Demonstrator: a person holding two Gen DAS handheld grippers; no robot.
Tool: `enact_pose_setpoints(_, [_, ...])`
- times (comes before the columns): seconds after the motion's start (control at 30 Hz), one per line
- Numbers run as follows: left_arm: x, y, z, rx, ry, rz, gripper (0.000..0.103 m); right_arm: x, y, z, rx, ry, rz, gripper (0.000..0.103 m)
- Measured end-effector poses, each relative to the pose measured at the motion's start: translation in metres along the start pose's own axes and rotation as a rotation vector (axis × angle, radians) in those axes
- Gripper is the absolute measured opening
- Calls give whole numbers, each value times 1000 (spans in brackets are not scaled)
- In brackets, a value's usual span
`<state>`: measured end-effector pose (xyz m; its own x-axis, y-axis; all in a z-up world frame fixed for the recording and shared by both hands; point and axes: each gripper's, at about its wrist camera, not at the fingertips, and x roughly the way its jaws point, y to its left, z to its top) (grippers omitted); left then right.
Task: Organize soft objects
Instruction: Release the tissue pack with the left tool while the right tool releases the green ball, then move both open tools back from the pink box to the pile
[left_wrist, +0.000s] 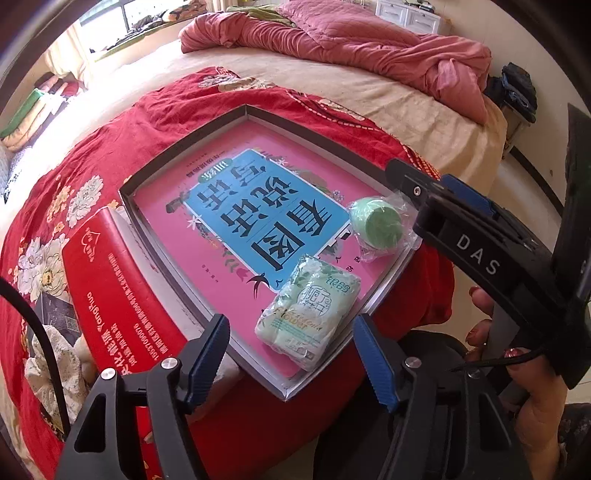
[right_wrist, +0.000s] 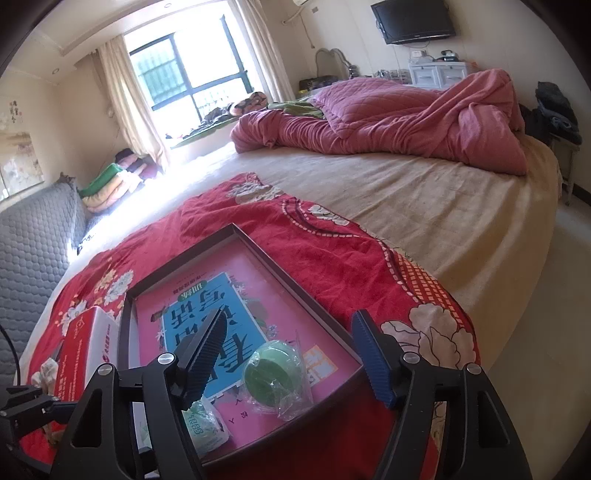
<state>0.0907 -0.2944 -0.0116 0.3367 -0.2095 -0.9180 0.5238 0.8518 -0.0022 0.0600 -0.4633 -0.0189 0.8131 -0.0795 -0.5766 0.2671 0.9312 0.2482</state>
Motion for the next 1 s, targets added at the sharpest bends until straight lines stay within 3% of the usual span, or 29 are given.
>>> enact_pose_setpoints(0.27, [-30, 24, -12, -84, -90, -3, 74, -8, 16, -2, -55, -15, -32, 75])
enact_pose_setpoints(0.6, [-51, 61, -39, -189, -141, 1, 76, -26, 42, -4, -114, -54, -62, 77])
enact_pose_setpoints(1.0, [-71, 84, -63, -223, -196, 51, 76, -54, 69, 0, -141, -103, -39, 78])
